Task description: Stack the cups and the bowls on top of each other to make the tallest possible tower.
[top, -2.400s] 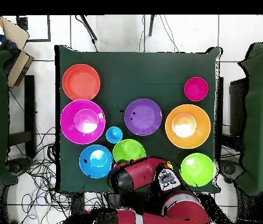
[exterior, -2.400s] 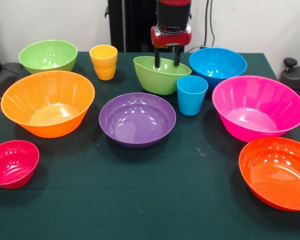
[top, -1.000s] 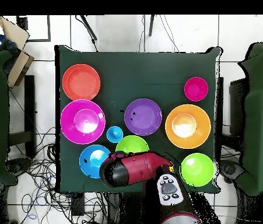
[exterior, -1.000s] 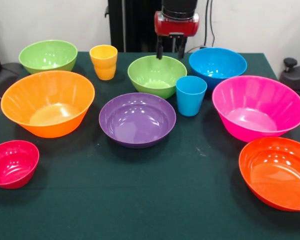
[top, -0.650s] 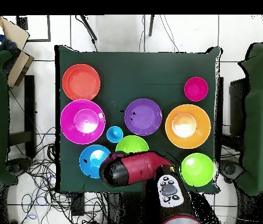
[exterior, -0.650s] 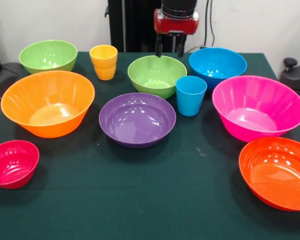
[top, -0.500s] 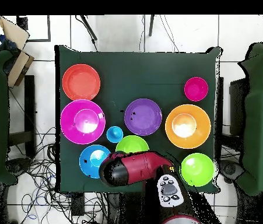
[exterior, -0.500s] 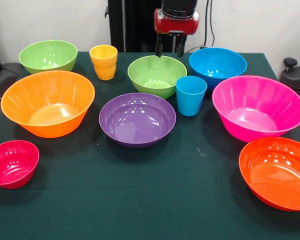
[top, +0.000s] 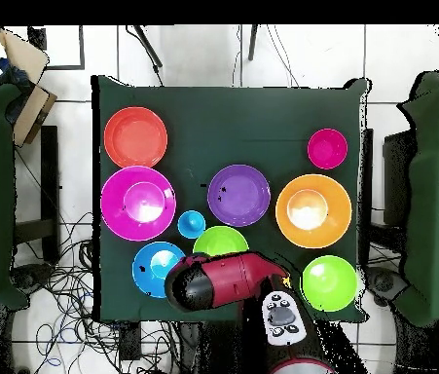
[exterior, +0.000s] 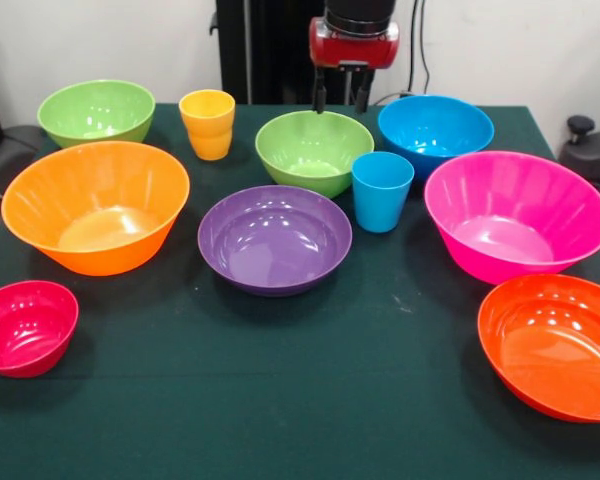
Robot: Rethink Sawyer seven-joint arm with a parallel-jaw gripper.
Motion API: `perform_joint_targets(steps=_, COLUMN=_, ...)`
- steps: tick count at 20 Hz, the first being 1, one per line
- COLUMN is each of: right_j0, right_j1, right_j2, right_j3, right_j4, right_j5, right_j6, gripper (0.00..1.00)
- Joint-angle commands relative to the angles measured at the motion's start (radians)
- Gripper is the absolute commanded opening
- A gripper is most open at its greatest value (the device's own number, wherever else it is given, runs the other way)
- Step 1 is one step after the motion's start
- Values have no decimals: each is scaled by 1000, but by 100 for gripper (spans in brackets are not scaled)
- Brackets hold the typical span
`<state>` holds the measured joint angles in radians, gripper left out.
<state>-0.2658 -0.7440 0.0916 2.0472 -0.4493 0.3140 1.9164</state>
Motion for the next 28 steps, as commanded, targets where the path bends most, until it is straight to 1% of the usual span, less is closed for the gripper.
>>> perform_joint_targets(steps=1, right_j0=-3, right_j1=10, right_j2=92, right_j3=-67, right_j4=38, right_j5=101, right_j6=18, gripper=100)
perform_joint_targets(steps=9, right_j0=-6, right_j1=14, right_j2=88, right_j3=-64, right_j4=35, right_j5=88, right_j6=27, gripper=100)
perform_joint_targets(steps=14, right_j0=10, right_j1=-11, right_j2=75, right_j3=-58, right_j4=38, right_j5=102, right_j6=36, gripper=100)
perform_joint_targets(steps=22, right_j0=17, right_j1=-9, right_j2=62, right_j3=-59, right_j4=35, right_j5=100, right_j6=45, gripper=100)
perform_joint_targets(steps=25, right_j0=24, right_j1=-13, right_j2=56, right_j3=-56, right_j4=30, right_j5=87, right_j6=52, gripper=100)
perform_joint_targets(steps=28, right_j0=35, right_j1=-17, right_j2=44, right_j3=-50, right_j4=15, right_j5=49, right_j6=64, gripper=100)
